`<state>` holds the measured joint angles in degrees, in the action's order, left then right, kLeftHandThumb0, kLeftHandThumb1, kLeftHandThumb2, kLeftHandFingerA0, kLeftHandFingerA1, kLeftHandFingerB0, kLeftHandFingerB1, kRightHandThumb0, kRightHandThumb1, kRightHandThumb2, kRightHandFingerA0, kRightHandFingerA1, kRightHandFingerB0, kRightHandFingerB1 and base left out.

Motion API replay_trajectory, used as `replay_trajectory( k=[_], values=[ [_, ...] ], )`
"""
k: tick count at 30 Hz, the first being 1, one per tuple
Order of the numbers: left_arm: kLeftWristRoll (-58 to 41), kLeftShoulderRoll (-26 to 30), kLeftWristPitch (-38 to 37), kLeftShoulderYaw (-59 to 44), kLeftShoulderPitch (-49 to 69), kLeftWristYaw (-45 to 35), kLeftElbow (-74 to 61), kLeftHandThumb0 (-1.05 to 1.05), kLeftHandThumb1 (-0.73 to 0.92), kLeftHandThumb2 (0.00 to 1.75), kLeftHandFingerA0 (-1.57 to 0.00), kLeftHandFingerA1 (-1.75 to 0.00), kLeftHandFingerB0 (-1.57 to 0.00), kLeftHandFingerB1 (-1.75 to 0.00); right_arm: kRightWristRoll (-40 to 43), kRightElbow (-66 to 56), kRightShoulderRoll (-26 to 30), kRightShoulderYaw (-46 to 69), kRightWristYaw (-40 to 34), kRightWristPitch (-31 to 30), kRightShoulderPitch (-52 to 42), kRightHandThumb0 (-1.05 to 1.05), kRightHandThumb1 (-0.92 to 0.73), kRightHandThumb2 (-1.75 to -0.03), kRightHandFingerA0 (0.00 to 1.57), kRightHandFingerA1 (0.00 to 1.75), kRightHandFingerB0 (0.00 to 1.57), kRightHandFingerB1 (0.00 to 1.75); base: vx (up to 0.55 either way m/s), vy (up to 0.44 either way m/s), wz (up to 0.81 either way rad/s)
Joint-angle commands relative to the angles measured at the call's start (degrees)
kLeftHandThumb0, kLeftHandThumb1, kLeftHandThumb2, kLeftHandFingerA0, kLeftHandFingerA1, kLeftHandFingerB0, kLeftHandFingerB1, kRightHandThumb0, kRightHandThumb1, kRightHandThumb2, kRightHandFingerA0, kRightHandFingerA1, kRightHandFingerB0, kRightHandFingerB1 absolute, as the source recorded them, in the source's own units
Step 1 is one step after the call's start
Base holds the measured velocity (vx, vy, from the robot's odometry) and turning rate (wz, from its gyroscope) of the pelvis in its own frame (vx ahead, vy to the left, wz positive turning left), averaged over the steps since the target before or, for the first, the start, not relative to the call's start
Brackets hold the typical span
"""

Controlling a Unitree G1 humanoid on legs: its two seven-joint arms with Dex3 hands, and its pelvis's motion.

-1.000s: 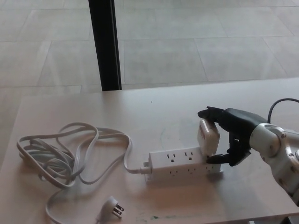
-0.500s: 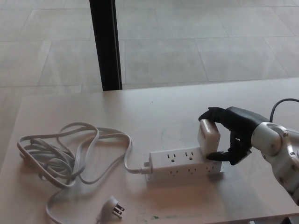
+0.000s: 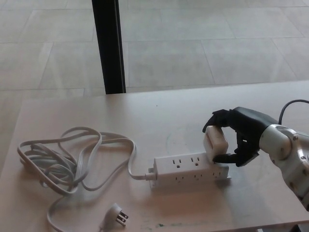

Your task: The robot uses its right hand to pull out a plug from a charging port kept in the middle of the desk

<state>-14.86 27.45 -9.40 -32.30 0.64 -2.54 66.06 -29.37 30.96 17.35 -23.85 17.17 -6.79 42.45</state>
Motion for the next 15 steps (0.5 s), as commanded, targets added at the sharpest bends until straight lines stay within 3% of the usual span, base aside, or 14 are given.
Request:
replay_trajectory(
  k=[1,2,5,6,8,9,10,11,12,13,14,15],
  values=[
    [-0.52,0.23,-1.29,0.09,0.37,-0.28,-0.21,-1.03,0.71,0.63,-1.04,-0.66,-1.01,-0.53,-2.47,0.53,1.39,-1.38,-1.16,2.14,-0.3,-0.29,-0.58,-0.89,0.93,1.5,0.97,0.81,0.0,0.0,0.0],
    [-0.46,0.2,-1.44,0.14,0.34,-0.23,-0.15,-1.05,0.48,1.04,-1.03,-0.67,-0.98,-0.57,-2.67,0.44,1.47,-1.55,-1.32,2.13,-0.3,-0.29,-0.56,-0.9,0.95,1.47,0.96,0.81,0.0,0.0,0.0],
    [-0.53,0.27,-1.07,0.17,0.32,-0.43,-0.42,-0.99,0.52,1.06,-1.01,-0.69,-0.95,-0.59,-2.77,-0.19,1.87,-1.78,-0.73,1.93,-0.48,-0.3,-0.5,-0.92,0.92,1.6,0.94,0.83,0.0,0.0,0.0],
    [-0.52,0.27,-0.83,0.19,0.28,-0.21,-0.55,-1.01,0.53,1.07,-1.02,-0.69,-0.96,-0.58,-2.72,-0.04,1.87,-1.72,-0.92,2.17,-0.5,-0.27,-0.48,-0.95,0.92,1.67,0.93,0.93,0.0,0.0,0.0],
    [-0.57,0.28,-0.82,0.14,0.2,-0.21,-0.44,-0.97,0.51,1.08,-1.01,-0.69,-0.95,-0.59,-2.74,-0.1,1.85,-1.64,-1.0,2.06,-0.54,-0.27,-0.47,-0.98,0.93,1.68,0.92,0.93,0.0,0.0,0.0],
    [-0.68,0.44,-0.54,0.05,0.11,-0.34,-0.21,-0.96,0.54,1.1,-1.02,-0.69,-0.94,-0.6,-2.77,-0.26,1.95,-1.6,-1.21,2.5,-0.77,-0.24,-0.42,-1.07,0.89,1.75,0.8,1.49,0.0,0.0,0.0],
    [-0.66,0.53,-0.6,0.04,0.29,-0.43,-0.2,-0.96,0.54,1.1,-1.02,-0.69,-0.94,-0.6,-2.76,-0.38,1.99,-1.6,-1.45,2.95,-1.04,-0.24,-0.42,-1.07,0.89,1.75,0.8,1.49,0.0,0.0,0.0],
    [-0.56,0.57,-0.69,0.14,0.31,-0.51,-0.12,-1.0,0.79,0.65,-1.02,-0.64,-0.97,-0.53,-2.77,-0.27,2.1,-1.59,-1.49,3.29,-0.97,-0.23,-0.41,-1.1,0.9,1.75,0.79,1.58,0.0,0.0,0.0],
    [-0.62,0.49,-0.98,0.08,0.48,-0.7,-0.24,-0.99,0.56,1.11,-1.01,-0.67,-0.94,-0.58,-2.79,-0.36,2.32,-1.57,-1.3,3.64,-0.84,-0.22,-0.41,-1.09,0.9,1.75,0.78,1.65,0.0,0.0,0.0],
    [-0.47,0.5,-0.83,0.14,0.3,-0.12,-0.03,-1.05,0.59,1.14,-1.0,-0.64,-0.96,-0.56,-2.85,-0.84,2.87,-1.5,-0.41,3.79,0.05,-0.23,-0.51,-0.88,0.89,1.75,0.73,1.65,0.0,0.0,0.0],
    [-0.47,0.5,-0.83,0.14,0.3,-0.12,-0.03,-1.05,0.59,1.14,-1.0,-0.64,-0.96,-0.56,-2.86,-0.84,2.87,-1.49,-0.41,3.82,0.04,-0.23,-0.51,-0.88,0.89,1.75,0.73,1.65,0.0,0.0,0.0],
    [-0.42,0.65,-1.1,0.08,0.44,0.11,-0.02,-1.03,0.8,0.64,-1.06,-0.63,-0.99,-0.51,-2.67,-0.59,2.66,-1.23,0.62,3.01,1.88,-0.22,-0.51,-0.81,0.88,1.75,0.78,1.53,0.0,0.0,0.0]
  ],
)
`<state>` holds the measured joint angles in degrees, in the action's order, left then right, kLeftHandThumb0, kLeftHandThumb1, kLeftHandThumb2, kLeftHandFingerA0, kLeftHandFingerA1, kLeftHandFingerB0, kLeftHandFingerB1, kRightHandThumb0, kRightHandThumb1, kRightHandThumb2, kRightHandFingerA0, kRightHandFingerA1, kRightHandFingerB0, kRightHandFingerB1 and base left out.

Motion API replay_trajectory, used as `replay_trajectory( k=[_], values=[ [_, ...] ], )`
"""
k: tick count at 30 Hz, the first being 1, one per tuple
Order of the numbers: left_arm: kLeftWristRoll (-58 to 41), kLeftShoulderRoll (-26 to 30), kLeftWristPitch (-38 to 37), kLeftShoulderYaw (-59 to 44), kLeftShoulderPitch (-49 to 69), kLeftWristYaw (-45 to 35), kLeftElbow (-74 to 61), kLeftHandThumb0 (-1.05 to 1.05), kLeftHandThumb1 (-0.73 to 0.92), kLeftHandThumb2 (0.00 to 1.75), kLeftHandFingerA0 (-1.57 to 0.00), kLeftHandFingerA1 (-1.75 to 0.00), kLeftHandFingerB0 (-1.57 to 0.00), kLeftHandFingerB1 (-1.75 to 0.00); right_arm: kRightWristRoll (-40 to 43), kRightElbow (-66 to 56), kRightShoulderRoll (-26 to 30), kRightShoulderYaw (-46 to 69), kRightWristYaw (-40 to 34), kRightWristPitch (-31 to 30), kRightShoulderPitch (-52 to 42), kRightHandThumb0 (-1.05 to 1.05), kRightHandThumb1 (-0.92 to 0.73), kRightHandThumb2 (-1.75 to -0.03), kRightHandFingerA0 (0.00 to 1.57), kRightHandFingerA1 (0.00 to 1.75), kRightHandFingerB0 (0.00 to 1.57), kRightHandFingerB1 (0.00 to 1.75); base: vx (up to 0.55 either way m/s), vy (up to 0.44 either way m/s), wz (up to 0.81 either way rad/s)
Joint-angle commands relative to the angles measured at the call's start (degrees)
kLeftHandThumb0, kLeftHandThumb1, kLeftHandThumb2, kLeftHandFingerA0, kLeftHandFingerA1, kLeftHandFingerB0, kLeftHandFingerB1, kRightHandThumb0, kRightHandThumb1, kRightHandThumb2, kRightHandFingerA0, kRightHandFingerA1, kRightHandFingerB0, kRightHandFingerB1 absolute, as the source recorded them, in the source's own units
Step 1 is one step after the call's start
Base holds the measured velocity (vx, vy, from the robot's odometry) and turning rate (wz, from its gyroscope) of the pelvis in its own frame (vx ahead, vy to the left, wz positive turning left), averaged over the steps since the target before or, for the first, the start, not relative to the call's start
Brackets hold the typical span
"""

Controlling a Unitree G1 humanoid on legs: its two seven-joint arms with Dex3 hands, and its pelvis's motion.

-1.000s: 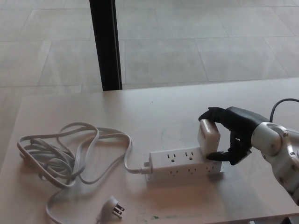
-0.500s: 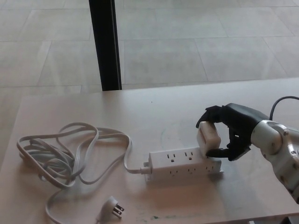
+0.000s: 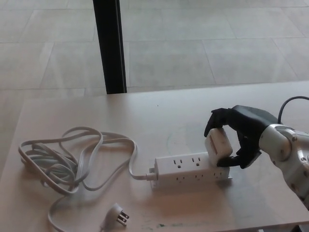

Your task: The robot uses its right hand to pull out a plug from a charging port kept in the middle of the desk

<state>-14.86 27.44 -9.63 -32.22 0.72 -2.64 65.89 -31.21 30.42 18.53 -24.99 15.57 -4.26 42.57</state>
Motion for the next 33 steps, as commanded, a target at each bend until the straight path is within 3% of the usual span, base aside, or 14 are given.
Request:
replay_trajectory(
  k=[1,2,5,7,9,12,13,20,21,25,26,31,32,33],
  values=[
    [-0.42,0.68,-0.9,0.0,0.38,0.23,0.16,-1.03,0.8,0.64,-1.06,-0.63,-0.99,-0.51,-0.81,0.0,1.45,-0.05,2.36,0.43,1.97,-0.22,-0.51,-0.81,0.88,1.75,0.78,1.53,0.0,0.0,0.0],
    [-0.73,0.61,-0.89,-0.23,0.5,-0.13,-0.08,-1.01,0.57,1.11,-1.03,-0.67,-0.97,-0.58,-0.28,-0.47,1.51,0.49,3.24,-0.21,2.59,-0.19,-0.5,-0.89,0.91,1.75,0.83,1.5,0.0,0.0,0.0],
    [-0.68,0.8,-0.93,-0.28,0.86,-0.21,-0.02,-1.03,0.81,0.65,-1.04,-0.64,-0.99,-0.52,0.16,-1.24,1.8,1.73,3.14,0.14,4.16,-0.2,-0.49,-0.95,0.85,1.75,0.85,1.21,0.0,0.0,0.0],
    [-0.59,0.75,-1.01,-0.19,1.33,-0.38,-0.4,-0.99,0.58,1.14,-1.0,-0.65,-0.95,-0.58,0.96,-0.91,1.97,3.16,2.08,1.76,5.21,-0.23,-0.48,-0.9,0.85,1.74,0.89,1.07,0.0,0.0,0.0],
    [-1.1,0.67,-0.82,-0.65,1.41,-0.52,-0.29,-0.98,0.56,1.13,-1.02,-0.67,-0.96,-0.58,1.14,-0.59,1.55,3.78,3.24,0.03,6.46,-0.22,-0.5,-0.83,0.84,1.18,0.89,0.95,0.0,0.0,0.0],
    [-1.31,0.63,-0.66,-0.81,1.52,-0.92,-0.56,-1.04,0.82,0.63,-1.02,-0.63,-0.99,-0.52,1.58,-0.11,1.25,4.58,4.06,-0.26,7.89,-0.23,-0.52,-0.77,0.87,1.43,0.91,0.83,0.0,0.0,0.0],
    [-1.27,0.57,-0.78,-0.83,1.97,-0.97,-0.54,-1.02,0.58,1.14,-1.0,-0.65,-0.96,-0.57,1.24,-0.5,1.16,4.36,4.04,-0.09,8.08,-0.22,-0.5,-0.79,0.89,1.46,0.92,0.84,0.0,0.0,0.0],
    [-1.83,0.29,-1.59,-1.39,2.6,-2.24,-0.86,-1.05,0.59,1.15,-1.0,-0.63,-0.95,-0.56,1.44,0.11,1.57,5.02,3.05,3.07,9.77,-0.22,-0.47,-0.87,0.92,1.65,0.97,0.77,0.0,0.0,0.0],
    [-1.99,0.34,-1.29,-1.42,2.56,-2.25,-0.89,-1.05,0.83,0.66,-1.03,-0.62,-0.96,-0.52,1.71,0.08,1.9,5.38,3.13,3.43,9.76,-0.24,-0.46,-0.88,0.92,1.62,0.97,0.77,0.0,0.0,0.0],
    [-2.03,0.38,-1.3,-1.2,2.61,-2.15,-0.95,-1.03,0.56,1.14,-1.0,-0.63,-0.96,-0.56,1.71,-1.72,4.81,6.59,4.97,3.05,8.82,-0.22,-0.47,-0.84,0.96,1.31,0.96,0.78,0.0,0.0,0.0],
    [-2.17,0.39,-1.08,-1.26,2.61,-2.31,-1.02,-1.05,0.83,0.66,-1.02,-0.63,-0.97,-0.52,1.33,-2.05,5.99,6.61,5.07,3.37,8.06,-0.21,-0.44,-0.94,0.93,1.38,0.99,0.8,0.0,0.0,0.0],
    [-2.34,0.7,-0.78,-1.33,2.57,-1.96,-0.83,-1.05,0.84,0.66,-1.02,-0.62,-0.98,-0.51,-0.52,-2.28,10.44,5.37,4.97,5.42,5.88,-0.24,-0.44,-1.01,0.97,1.53,0.99,0.81,0.0,0.0,0.0],
    [-2.35,0.68,-1.17,-1.33,2.67,-2.08,-0.78,-1.03,0.58,1.14,-1.0,-0.64,-0.96,-0.56,-0.49,-1.99,11.42,5.29,5.07,6.15,5.21,-0.23,-0.43,-1.04,0.99,1.54,1.03,0.84,0.0,0.0,0.0],
    [-2.38,0.65,-1.28,-1.34,2.73,-2.14,-0.83,-1.05,0.83,0.66,-1.02,-0.62,-0.99,-0.52,-0.66,-1.96,11.91,5.15,5.22,6.13,4.89,-0.25,-0.42,-1.01,0.99,1.59,1.03,0.83,0.0,0.0,0.0]
  ],
)
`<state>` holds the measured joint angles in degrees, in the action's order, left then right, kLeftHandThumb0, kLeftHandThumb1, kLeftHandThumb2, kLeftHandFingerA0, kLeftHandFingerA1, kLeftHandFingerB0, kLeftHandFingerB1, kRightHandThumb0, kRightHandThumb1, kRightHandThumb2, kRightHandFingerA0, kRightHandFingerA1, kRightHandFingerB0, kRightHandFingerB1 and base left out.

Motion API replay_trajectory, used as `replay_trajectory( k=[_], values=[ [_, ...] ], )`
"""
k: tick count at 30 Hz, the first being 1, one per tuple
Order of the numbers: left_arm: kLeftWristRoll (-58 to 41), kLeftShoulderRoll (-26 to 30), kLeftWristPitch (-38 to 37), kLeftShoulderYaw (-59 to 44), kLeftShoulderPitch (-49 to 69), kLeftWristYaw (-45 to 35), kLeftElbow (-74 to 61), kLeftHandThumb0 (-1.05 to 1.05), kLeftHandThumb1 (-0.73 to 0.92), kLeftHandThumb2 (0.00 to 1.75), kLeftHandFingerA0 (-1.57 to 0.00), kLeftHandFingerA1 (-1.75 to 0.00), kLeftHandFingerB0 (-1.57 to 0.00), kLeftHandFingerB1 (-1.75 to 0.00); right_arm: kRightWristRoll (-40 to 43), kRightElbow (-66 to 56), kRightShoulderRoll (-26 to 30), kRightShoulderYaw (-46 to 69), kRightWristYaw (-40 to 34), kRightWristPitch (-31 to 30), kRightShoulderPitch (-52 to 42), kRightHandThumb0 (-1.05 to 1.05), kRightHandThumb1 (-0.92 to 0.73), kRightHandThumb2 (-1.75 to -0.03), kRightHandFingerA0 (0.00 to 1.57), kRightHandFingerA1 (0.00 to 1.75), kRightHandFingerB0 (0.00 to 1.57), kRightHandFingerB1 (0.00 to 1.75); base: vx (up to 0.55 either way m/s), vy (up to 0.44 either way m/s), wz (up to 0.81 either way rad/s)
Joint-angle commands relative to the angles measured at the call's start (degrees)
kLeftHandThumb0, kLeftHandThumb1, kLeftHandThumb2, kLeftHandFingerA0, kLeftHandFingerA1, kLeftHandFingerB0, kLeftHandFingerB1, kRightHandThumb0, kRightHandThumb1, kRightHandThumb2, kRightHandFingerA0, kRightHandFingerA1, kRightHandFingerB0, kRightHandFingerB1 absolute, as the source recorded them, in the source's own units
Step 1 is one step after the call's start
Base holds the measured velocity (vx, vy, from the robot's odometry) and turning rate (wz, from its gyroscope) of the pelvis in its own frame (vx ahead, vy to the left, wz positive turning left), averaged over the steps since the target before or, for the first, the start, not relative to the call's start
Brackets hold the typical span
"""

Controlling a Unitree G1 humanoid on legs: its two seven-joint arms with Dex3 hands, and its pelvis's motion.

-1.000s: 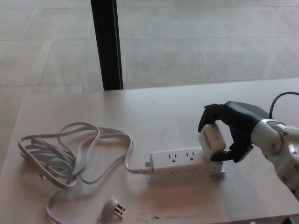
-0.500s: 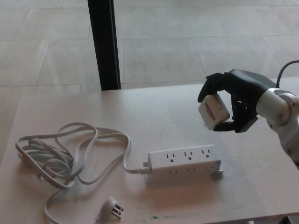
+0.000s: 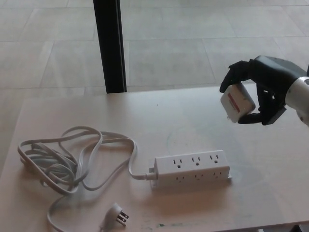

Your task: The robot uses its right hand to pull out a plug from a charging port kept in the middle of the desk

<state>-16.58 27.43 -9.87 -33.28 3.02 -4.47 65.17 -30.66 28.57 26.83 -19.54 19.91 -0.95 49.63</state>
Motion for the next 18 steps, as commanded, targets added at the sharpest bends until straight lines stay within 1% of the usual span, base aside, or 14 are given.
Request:
replay_trajectory(
  k=[1,2,3,4,5,6,8,9,10,14,15,16,17,18],
  values=[
    [-0.82,0.61,-1.12,-0.39,0.44,-0.45,-0.09,-1.04,0.84,0.65,-1.02,-0.62,-0.99,-0.52,-1.97,0.58,4.88,-0.7,0.21,3.66,-3.13,-0.29,-0.46,-0.96,0.96,1.58,1.02,0.88,0.0,0.0,0.0],
    [-1.13,0.62,-1.11,-0.66,0.42,-0.54,0.05,-1.04,0.84,0.65,-1.02,-0.62,-0.99,-0.52,-2.72,1.92,5.68,-1.21,-1.18,5.25,-3.6,-0.29,-0.46,-0.96,0.96,1.58,1.02,0.88,0.0,0.0,0.0],
    [-1.3,0.61,-1.07,-0.79,0.53,-0.62,0.03,-1.05,0.59,1.13,-0.99,-0.64,-0.96,-0.56,-3.24,3.08,5.64,-1.72,-1.68,5.09,-3.35,-0.3,-0.48,-0.88,0.93,1.56,1.0,0.84,0.0,0.0,0.0],
    [-1.35,0.6,-1.04,-0.82,0.57,-0.66,0.01,-1.05,0.59,1.13,-0.99,-0.64,-0.96,-0.56,-3.47,3.57,5.65,-1.9,-1.91,5.04,-3.3,-0.3,-0.48,-0.88,0.93,1.56,1.0,0.84,0.0,0.0,0.0],
    [-1.25,0.58,-0.96,-0.73,0.67,-0.46,-0.23,-1.05,0.82,0.67,-1.02,-0.63,-0.98,-0.52,-4.3,4.28,6.66,-2.51,-2.79,6.19,-4.18,-0.25,-0.49,-0.84,0.91,1.6,0.97,0.84,0.0,0.0,0.0],
    [-1.21,0.57,-1.14,-0.67,0.75,-0.67,-0.26,-1.05,0.83,0.66,-1.01,-0.63,-0.97,-0.52,-4.95,4.9,7.31,-3.04,-3.55,6.68,-4.87,-0.28,-0.5,-0.71,0.89,1.53,0.95,0.76,0.0,0.0,0.0],
    [-1.15,0.6,-1.09,-0.63,0.75,-0.66,-0.26,-1.05,0.83,0.66,-1.01,-0.63,-0.97,-0.52,-5.41,5.14,7.64,-3.58,-3.71,6.6,-4.98,-0.28,-0.5,-0.71,0.89,1.53,0.95,0.76,0.0,0.0,0.0],
    [-1.17,0.62,-0.97,-0.69,0.58,-0.41,-0.07,-1.0,0.56,1.14,-1.03,-0.66,-0.96,-0.57,-6.72,4.6,8.45,-4.2,-5.16,7.25,-6.28,-0.3,-0.51,-0.64,0.92,1.5,0.92,0.73,0.0,0.0,0.0],
    [-1.01,0.62,-0.76,-0.56,0.14,0.0,-0.11,-1.05,0.83,0.65,-1.05,-0.62,-0.99,-0.51,-7.64,5.28,8.89,-4.83,-6.19,8.13,-6.12,-0.31,-0.53,-0.62,0.92,1.48,0.9,0.71,0.0,0.0,0.0],
    [-1.3,0.49,-0.52,-0.67,0.16,-0.57,-0.82,-1.05,0.82,0.66,-1.04,-0.63,-0.99,-0.52,-13.89,7.91,10.12,-10.27,-10.59,9.68,-6.86,-0.29,-0.58,-0.66,0.9,1.54,0.86,0.68,0.0,0.0,0.0],
    [-1.25,0.47,-0.58,-0.63,0.19,-0.53,-0.94,-1.04,0.83,0.66,-1.04,-0.63,-0.99,-0.52,-15.3,8.33,10.52,-11.61,-11.87,10.17,-7.15,-0.29,-0.59,-0.65,0.87,1.43,0.87,0.65,0.0,0.0,0.0],
    [-1.42,0.64,-0.71,-0.8,-0.02,-1.01,-0.31,-1.05,0.82,0.66,-1.04,-0.63,-0.99,-0.52,-18.3,8.83,10.91,-14.31,-12.32,9.99,-7.22,-0.3,-0.59,-0.69,0.8,1.56,0.83,0.82,0.0,0.0,0.0],
    [-1.4,0.7,-0.77,-0.86,-0.37,-0.76,0.3,-1.01,0.58,1.13,-1.03,-0.66,-0.96,-0.57,-19.48,9.13,10.87,-15.62,-12.9,9.97,-7.27,-0.29,-0.59,-0.65,0.81,1.66,0.79,1.09,0.0,0.0,0.0],
    [-1.47,0.66,-0.71,-0.93,-0.48,-0.7,0.35,-1.05,0.84,0.63,-1.05,-0.63,-0.98,-0.52,-20.3,9.29,10.89,-16.46,-13.13,9.76,-7.0,-0.29,-0.57,-0.69,0.8,1.7,0.79,1.13,0.0,0.0,0.0]
  ],
)
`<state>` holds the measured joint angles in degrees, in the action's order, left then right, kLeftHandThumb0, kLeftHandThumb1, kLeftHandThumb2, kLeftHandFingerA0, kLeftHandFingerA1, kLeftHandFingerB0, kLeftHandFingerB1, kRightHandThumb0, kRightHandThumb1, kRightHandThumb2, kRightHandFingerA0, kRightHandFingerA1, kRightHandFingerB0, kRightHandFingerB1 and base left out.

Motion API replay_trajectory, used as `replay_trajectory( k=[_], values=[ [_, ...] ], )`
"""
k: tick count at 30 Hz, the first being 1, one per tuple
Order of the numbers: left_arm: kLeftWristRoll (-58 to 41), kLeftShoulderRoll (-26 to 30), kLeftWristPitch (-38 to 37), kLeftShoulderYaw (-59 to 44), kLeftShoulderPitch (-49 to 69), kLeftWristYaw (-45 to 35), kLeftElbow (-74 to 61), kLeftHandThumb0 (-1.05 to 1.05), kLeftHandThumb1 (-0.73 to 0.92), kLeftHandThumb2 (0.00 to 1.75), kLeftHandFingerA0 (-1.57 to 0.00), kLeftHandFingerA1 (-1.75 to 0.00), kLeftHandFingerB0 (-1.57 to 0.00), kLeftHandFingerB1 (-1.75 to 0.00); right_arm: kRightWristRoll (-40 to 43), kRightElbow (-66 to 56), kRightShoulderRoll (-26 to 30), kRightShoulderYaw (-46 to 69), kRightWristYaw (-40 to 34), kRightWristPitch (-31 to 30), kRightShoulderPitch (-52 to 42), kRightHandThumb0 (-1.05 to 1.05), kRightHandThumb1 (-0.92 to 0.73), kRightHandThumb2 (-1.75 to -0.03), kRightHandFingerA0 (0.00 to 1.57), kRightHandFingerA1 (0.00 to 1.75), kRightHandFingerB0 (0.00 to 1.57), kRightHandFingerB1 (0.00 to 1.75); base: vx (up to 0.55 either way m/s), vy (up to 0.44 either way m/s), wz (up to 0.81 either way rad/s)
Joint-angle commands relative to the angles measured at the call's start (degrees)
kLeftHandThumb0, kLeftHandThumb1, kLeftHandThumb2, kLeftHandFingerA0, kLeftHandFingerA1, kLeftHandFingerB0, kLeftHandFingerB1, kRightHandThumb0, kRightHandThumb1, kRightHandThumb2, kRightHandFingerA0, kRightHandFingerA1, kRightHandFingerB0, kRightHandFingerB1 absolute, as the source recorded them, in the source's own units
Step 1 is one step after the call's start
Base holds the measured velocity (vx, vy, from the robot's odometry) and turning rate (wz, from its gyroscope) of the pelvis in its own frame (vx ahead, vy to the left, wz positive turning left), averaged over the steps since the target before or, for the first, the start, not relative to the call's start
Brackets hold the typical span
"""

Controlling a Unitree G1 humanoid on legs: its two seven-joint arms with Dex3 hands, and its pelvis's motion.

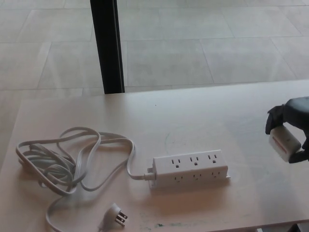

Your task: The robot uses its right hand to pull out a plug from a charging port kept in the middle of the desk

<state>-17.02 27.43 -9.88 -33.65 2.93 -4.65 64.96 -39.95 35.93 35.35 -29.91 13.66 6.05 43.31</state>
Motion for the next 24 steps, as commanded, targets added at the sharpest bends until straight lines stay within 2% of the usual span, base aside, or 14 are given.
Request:
replay_trajectory(
  k=[1,3,7,8,9,10,11,16,18,19,20,21,23,24],
  values=[
    [-1.12,0.55,-0.64,-0.62,-0.42,-0.46,0.41,-1.05,0.83,0.66,-1.04,-0.63,-0.98,-0.52,-12.76,1.92,2.49,-7.59,-7.53,2.36,-0.27,-0.23,-0.55,-0.68,0.93,1.75,0.77,1.25,0.0,0.0,0.0],
    [-1.17,0.39,-0.24,-0.64,-0.19,-0.1,-0.41,-1.05,0.82,0.66,-1.04,-0.63,-0.98,-0.52,-14.9,1.96,2.64,-9.45,-10.16,2.44,-0.16,-0.24,-0.53,-0.73,0.97,1.71,0.77,1.23,0.0,0.0,0.0],
    [-1.29,0.42,-0.4,-0.73,0.02,-0.54,-0.59,-1.05,0.83,0.66,-1.01,-0.63,-0.98,-0.52,-16.54,1.04,2.79,-11.31,-13.64,2.91,-0.63,-0.28,-0.54,-0.74,0.86,1.74,0.73,1.0,0.0,0.0,0.0],
    [-1.34,0.45,-0.4,-0.76,0.08,-0.75,-0.62,-1.05,0.57,1.14,-0.99,-0.65,-0.96,-0.56,-16.33,0.85,2.47,-11.46,-12.96,2.12,-0.74,-0.31,-0.59,-0.72,0.85,1.74,0.7,0.98,0.0,0.0,0.0],
    [-1.22,0.59,-0.59,-0.74,-0.19,-0.76,0.01,-1.05,0.6,1.16,-1.02,-0.65,-0.96,-0.56,-15.92,-0.11,1.55,-11.5,-8.84,-0.49,-0.79,-0.32,-0.6,-0.64,0.87,1.72,0.69,0.9,0.0,0.0,0.0],
    [-1.07,0.6,-0.66,-0.67,-0.19,-0.6,-0.01,-1.05,0.6,1.16,-0.99,-0.63,-0.96,-0.56,-16.1,-0.56,0.91,-11.88,-6.03,-2.33,-0.62,-0.31,-0.62,-0.6,0.83,1.71,0.67,0.83,0.0,0.0,0.0],
    [-0.91,0.57,-0.87,-0.57,-0.03,-0.58,-0.19,-1.05,0.84,0.66,-1.03,-0.62,-0.98,-0.52,-16.35,-0.66,0.6,-12.2,-5.24,-2.97,-0.54,-0.33,-0.59,-0.6,0.83,1.67,0.71,0.75,0.0,0.0,0.0],
    [-1.12,0.69,-0.82,-0.92,-0.44,-0.55,0.59,-1.05,0.83,0.65,-1.06,-0.63,-0.99,-0.52,-15.94,-1.0,0.18,-11.68,-4.05,-3.87,-1.08,-0.32,-0.57,-0.6,0.83,1.64,0.73,0.68,0.0,0.0,0.0],
    [-1.17,0.64,-0.89,-1.11,-0.45,-0.67,0.54,-1.05,0.84,0.63,-1.07,-0.63,-1.0,-0.51,-15.38,-1.13,0.32,-11.07,-3.55,-3.54,-1.36,-0.33,-0.57,-0.61,0.82,1.63,0.74,0.76,0.0,0.0,0.0],
    [-0.93,0.68,-0.91,-0.95,-0.41,-0.58,0.5,-1.05,0.85,0.64,-1.07,-0.62,-0.99,-0.51,-15.08,-1.12,0.39,-10.77,-3.38,-3.46,-1.57,-0.31,-0.59,-0.63,0.81,1.59,0.67,0.73,0.0,0.0,0.0],
    [-0.85,0.65,-0.91,-0.96,-0.48,-0.23,0.5,-1.0,0.58,1.17,-1.04,-0.64,-0.97,-0.57,-13.61,-1.23,0.31,-9.63,-3.34,-3.11,-2.12,-0.34,-0.58,-0.6,0.86,1.5,0.39,0.52,0.0,0.0,0.0],
    [-0.99,0.66,-0.78,-1.06,-0.56,-0.43,0.55,-1.05,0.84,0.66,-1.05,-0.63,-0.98,-0.52,-13.18,-2.01,0.77,-8.88,-3.0,-3.29,-2.83,-0.58,-0.43,-0.79,0.9,1.25,0.03,0.3,0.0,0.0,0.0],
    [-1.37,0.81,-0.71,-1.48,-0.68,-0.72,0.74,-1.05,0.85,0.63,-1.05,-0.62,-0.98,-0.52,-12.68,-2.0,0.76,-7.47,-4.96,-2.09,-3.17,-0.76,-0.4,-0.76,0.96,1.37,0.0,0.0,0.0,0.0,0.0],
    [-1.35,0.73,-0.84,-1.53,-0.6,-0.68,0.69,-1.05,0.84,0.64,-1.06,-0.62,-0.99,-0.52,-12.98,-2.18,1.1,-7.17,-5.79,-1.62,-3.42,-0.79,-0.39,-0.75,0.89,1.37,0.0,0.0,0.0,0.0,0.0]
  ],
)
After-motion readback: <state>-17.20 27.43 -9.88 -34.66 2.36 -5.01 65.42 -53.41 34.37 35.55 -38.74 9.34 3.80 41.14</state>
